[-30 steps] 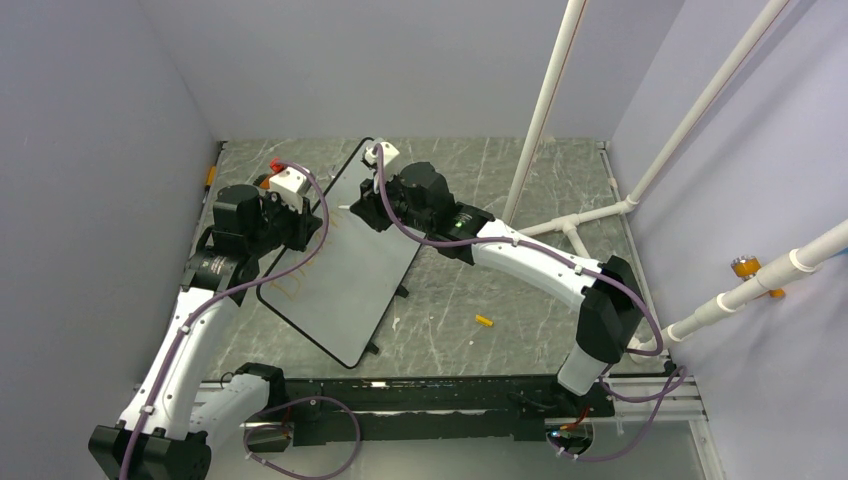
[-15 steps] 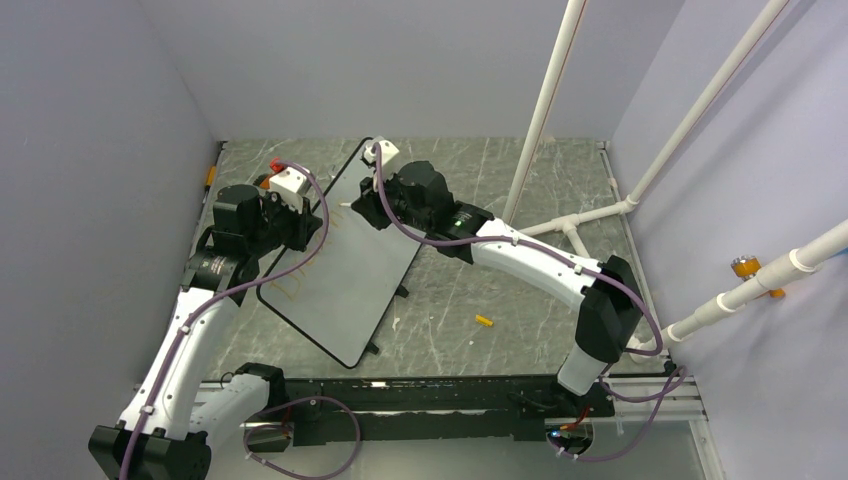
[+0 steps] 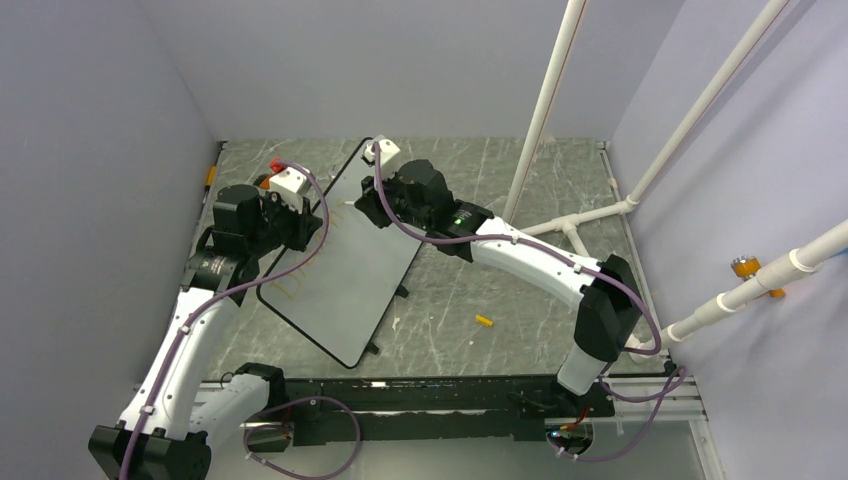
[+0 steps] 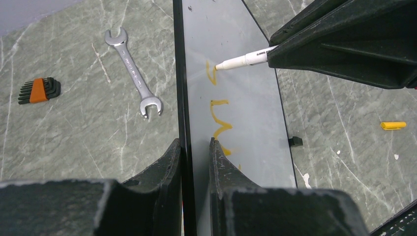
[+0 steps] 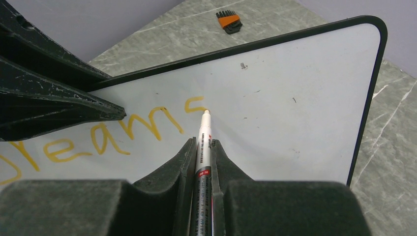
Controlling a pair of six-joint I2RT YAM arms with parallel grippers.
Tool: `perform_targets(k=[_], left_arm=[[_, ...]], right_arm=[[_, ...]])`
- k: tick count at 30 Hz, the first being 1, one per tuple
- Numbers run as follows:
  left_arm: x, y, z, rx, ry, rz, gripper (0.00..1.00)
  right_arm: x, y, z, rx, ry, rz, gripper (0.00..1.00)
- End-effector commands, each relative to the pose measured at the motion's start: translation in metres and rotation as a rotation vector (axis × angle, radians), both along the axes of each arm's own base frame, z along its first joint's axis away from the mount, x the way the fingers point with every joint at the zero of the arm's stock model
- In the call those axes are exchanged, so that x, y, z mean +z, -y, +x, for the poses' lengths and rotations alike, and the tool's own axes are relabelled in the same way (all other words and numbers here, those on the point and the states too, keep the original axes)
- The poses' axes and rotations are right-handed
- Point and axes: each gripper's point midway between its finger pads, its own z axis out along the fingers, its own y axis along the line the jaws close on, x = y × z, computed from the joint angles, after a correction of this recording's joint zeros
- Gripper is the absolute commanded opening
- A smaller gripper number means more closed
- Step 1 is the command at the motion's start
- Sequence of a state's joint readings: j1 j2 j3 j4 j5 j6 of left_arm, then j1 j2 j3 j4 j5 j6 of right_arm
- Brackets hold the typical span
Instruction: Write a sentence on the whiteboard
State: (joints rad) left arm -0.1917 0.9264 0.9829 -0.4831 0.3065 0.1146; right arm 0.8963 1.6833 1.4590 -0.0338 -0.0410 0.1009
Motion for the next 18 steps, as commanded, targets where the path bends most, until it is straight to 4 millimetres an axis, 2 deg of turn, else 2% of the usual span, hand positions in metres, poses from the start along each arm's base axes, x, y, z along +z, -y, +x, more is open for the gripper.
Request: perform_targets(k=[1, 18], left_arm=[[-0.052, 0.006, -0.031, -0.103, -0.179, 0.079, 0.00], [-0.051, 0.006, -0.031, -0.102, -0.179, 0.079, 0.00]], right_arm=[[0.002, 0.002, 0.006, -0.020, 0.015, -0.003, 0.00], [0.005, 0.001, -0.017, 0.064, -0.032, 0.044, 0.00]])
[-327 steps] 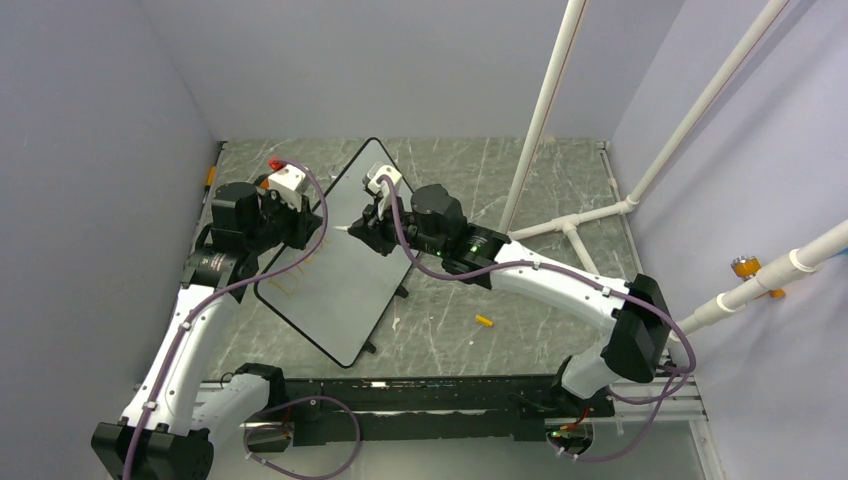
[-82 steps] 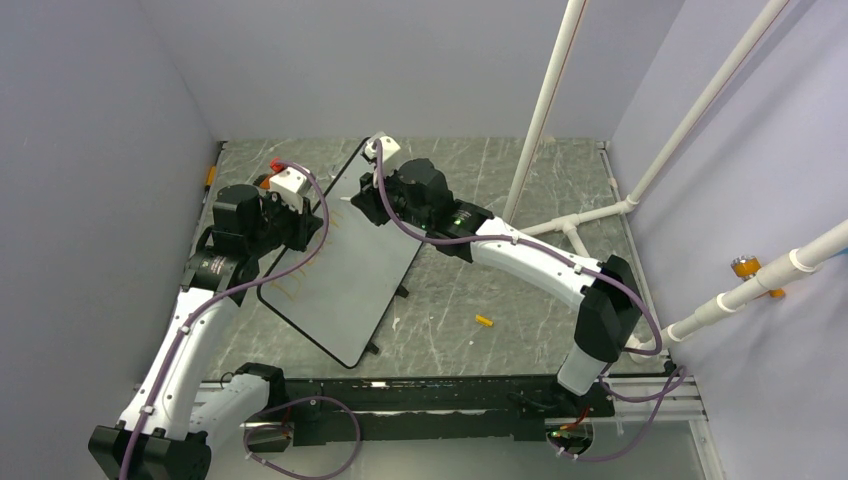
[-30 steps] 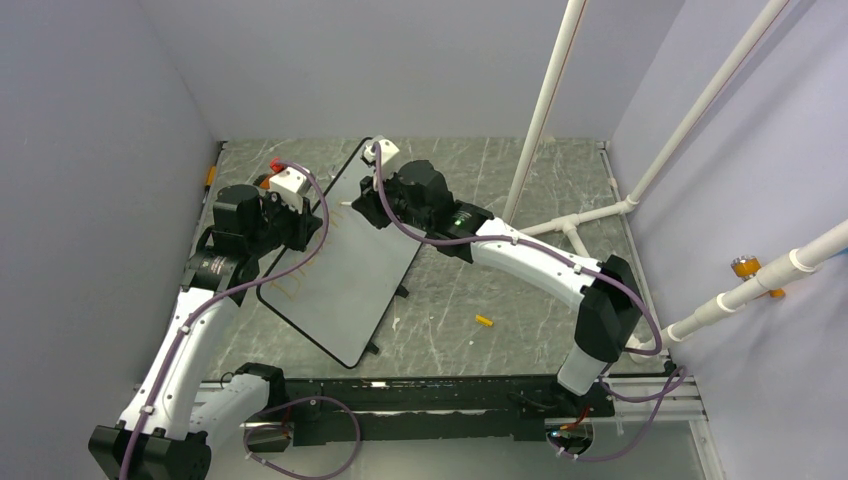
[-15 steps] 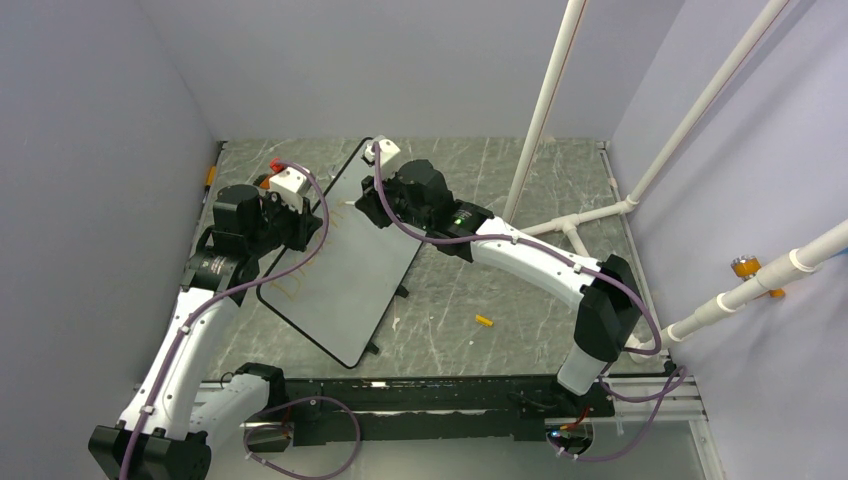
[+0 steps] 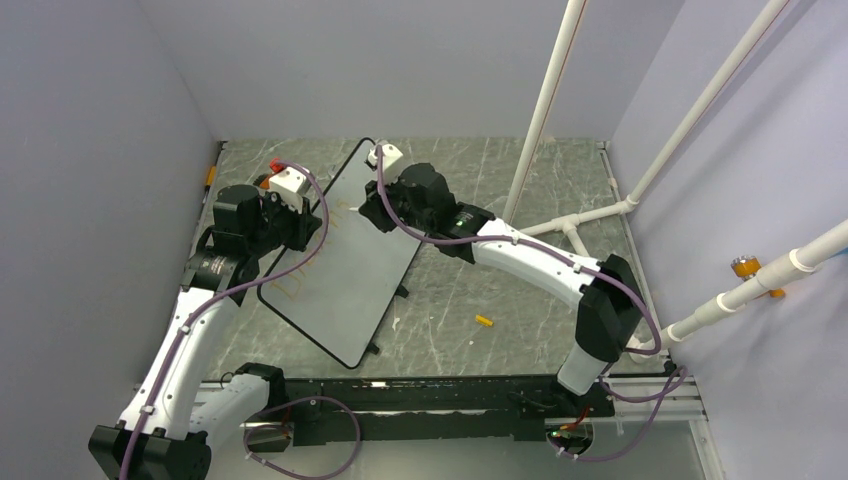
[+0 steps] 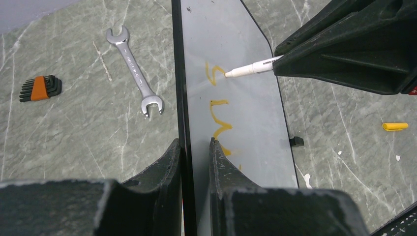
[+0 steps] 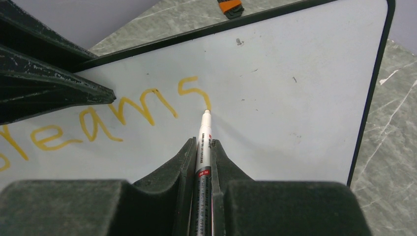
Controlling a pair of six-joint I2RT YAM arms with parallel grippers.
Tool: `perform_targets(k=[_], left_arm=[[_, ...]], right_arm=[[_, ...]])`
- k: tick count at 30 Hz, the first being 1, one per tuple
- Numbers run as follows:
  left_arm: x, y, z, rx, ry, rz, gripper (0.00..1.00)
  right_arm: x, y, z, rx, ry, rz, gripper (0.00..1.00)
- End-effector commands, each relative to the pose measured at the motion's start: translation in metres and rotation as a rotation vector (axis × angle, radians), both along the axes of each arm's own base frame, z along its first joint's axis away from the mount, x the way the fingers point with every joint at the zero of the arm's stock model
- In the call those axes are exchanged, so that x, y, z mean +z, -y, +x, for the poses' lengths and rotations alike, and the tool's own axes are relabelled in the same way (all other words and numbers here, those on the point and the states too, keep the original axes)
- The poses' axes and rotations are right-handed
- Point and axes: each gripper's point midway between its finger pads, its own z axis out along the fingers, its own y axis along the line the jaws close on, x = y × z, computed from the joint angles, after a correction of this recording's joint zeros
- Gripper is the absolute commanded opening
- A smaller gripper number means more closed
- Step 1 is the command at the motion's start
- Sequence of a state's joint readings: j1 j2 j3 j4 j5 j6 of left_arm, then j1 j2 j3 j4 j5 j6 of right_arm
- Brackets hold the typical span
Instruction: Write a sentence on the whiteboard
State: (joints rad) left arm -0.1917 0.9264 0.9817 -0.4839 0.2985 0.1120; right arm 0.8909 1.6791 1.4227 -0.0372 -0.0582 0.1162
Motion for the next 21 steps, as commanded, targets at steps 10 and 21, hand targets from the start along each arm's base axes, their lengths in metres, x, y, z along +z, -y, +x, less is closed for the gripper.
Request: perform_targets(k=[10, 21], left_arm=[[-0.050, 0.007, -0.031, -0.108, -0.174, 0.079, 0.00], [-0.048, 0.007, -0.032, -0.114, -0.159, 0.077, 0.00]], right_arm=[[0.050, 0.000, -0.030, 0.122, 0.037, 0.116, 0.00], [0.084, 0.045, -0.052, 0.041, 0.056, 0.182, 0.00]])
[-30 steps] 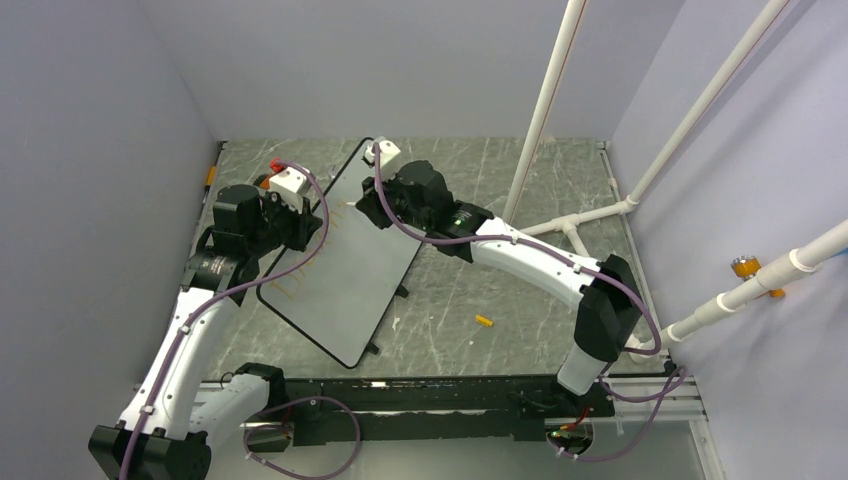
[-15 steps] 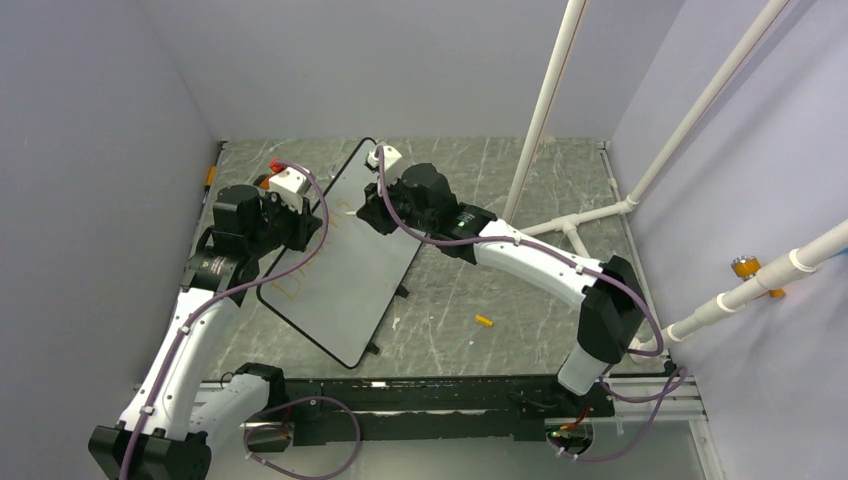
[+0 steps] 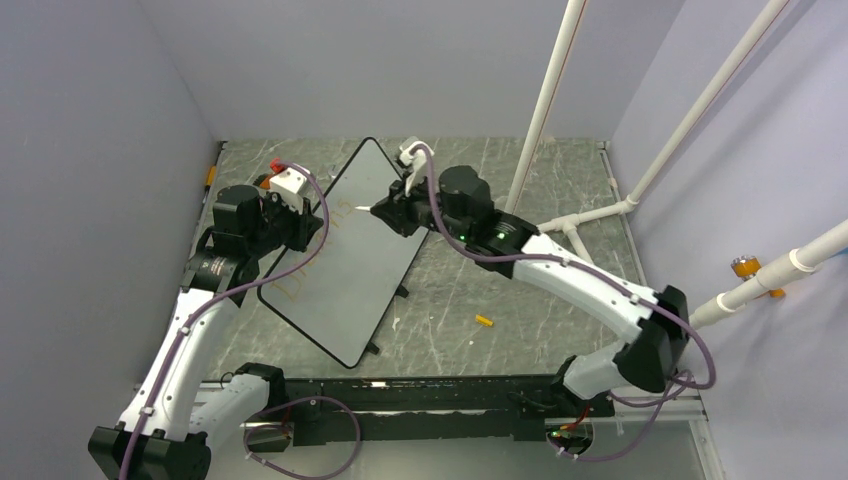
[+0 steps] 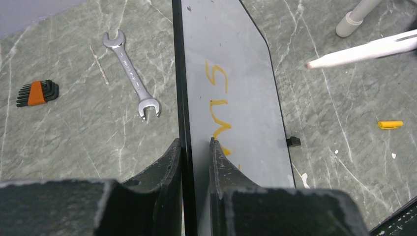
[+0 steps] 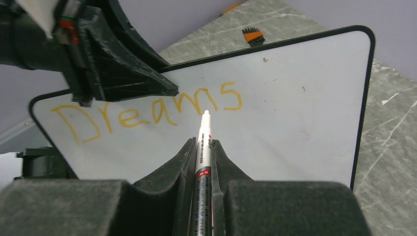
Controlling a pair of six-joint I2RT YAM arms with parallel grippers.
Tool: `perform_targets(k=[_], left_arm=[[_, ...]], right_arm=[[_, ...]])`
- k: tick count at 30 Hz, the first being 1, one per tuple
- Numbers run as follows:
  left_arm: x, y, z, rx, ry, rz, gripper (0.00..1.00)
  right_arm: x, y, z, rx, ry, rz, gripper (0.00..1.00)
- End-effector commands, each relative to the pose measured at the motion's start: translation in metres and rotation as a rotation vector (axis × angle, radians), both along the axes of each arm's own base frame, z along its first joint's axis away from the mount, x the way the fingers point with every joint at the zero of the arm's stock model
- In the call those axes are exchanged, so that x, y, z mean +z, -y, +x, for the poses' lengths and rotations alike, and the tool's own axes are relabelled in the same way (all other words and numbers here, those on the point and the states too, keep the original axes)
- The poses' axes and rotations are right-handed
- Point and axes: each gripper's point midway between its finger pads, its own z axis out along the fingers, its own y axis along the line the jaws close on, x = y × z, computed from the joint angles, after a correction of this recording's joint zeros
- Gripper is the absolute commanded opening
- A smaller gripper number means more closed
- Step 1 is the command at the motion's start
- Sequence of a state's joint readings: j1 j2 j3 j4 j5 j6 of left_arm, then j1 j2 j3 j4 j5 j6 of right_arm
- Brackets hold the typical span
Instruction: Write a sentence on the whiteboard
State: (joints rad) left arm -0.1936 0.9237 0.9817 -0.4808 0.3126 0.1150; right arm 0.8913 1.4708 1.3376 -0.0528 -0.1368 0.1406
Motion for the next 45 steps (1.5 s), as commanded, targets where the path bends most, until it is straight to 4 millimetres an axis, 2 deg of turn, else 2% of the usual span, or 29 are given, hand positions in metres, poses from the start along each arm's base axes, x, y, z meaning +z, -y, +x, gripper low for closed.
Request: perform_targets(k=[1, 13, 22, 33, 41, 45], left_arm=[[-0.049, 0.005, -0.031, -0.099, -0.162, 0.083, 0.00], [-0.048, 0.002, -0.029, -0.083, -0.156, 0.088, 0.00], [-0.046, 0.002, -0.030, -0.082, -0.150, 0.086, 0.00], [-0.044, 0.003, -0.031, -0.085, -0.142, 0.087, 0.00], [-0.044, 0.004, -0.031, -0.087, -0.142, 0.085, 0.00], [-0.044, 0.004, -0.031, -0.086, -0.145, 0.086, 0.00]], right_arm=[[0.025, 0.020, -0.013, -0.031, 0.012, 0.074, 0.00], [-0.018, 0.055, -0.051, -0.024, -0.060, 0.018, 0.00], [-0.045, 0.064, -0.075, 0.011, -0.082, -0.020, 0.00], [-0.059, 0.053, -0.108, 0.108, -0.026, -0.057, 0.00], [-0.062, 0.033, -0.132, 0.205, 0.013, -0.061, 0.00], [-0.058, 0.019, -0.140, 0.240, 0.043, -0.046, 0.00]])
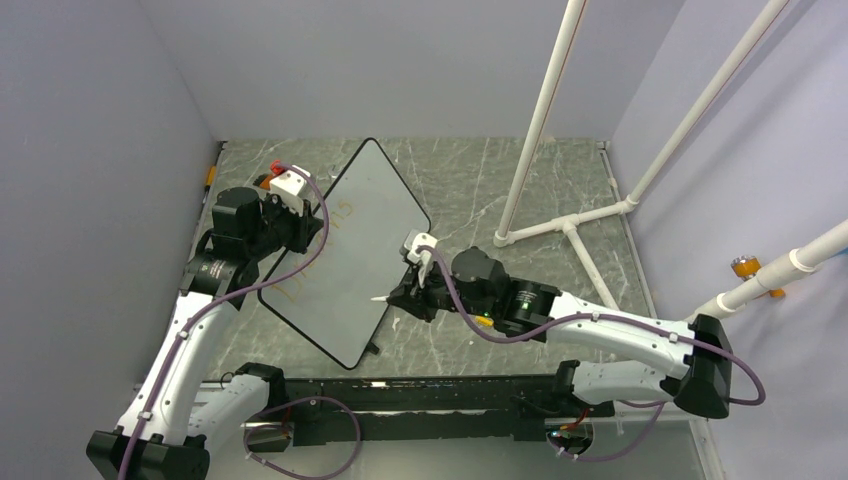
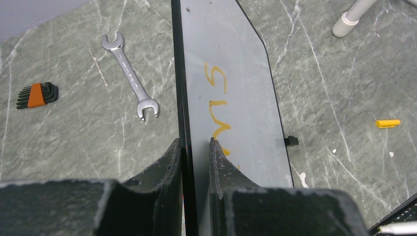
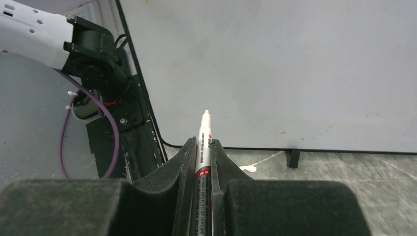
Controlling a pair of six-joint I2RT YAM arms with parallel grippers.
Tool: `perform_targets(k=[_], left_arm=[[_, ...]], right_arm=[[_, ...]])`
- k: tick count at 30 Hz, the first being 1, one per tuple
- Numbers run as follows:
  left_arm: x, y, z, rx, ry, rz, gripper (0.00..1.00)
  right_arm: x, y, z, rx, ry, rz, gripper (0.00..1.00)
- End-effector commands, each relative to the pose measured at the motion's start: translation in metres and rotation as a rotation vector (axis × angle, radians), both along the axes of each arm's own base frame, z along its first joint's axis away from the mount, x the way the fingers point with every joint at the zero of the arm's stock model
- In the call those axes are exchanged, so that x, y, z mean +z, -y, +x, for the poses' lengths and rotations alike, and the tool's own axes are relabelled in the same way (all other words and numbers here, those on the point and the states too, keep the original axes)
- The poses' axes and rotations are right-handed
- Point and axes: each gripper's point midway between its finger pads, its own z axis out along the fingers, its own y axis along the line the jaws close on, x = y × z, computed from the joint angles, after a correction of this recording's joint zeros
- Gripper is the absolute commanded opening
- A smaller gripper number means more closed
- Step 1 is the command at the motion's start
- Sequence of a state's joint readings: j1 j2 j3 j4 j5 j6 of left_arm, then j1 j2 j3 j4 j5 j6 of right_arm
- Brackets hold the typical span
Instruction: Write a sentence on the whiteboard
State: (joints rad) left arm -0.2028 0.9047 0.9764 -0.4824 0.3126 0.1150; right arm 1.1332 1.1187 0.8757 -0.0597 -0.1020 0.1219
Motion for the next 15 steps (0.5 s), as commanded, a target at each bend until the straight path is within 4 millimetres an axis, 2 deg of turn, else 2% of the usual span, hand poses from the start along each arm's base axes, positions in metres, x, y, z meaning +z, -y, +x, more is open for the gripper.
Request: perform_targets(k=[1, 10, 15], left_arm=[[-0.047, 0.002, -0.027, -0.076, -0.157, 0.090, 0.00], [-0.048, 0.001, -0.027, -0.073, -0.159, 0.092, 0.00], [-0.048, 0.001, -0.027, -0.072, -0.161, 0.093, 0.00]], right_arm=[[0.022, -0.021, -0.005, 0.038, 0.076, 0.072, 0.00], [0.024, -0.057, -0.020, 0.083, 0.101, 0.075, 0.00], [0.037, -0.077, -0.018, 0.073, 0.116, 0.107, 0.00]])
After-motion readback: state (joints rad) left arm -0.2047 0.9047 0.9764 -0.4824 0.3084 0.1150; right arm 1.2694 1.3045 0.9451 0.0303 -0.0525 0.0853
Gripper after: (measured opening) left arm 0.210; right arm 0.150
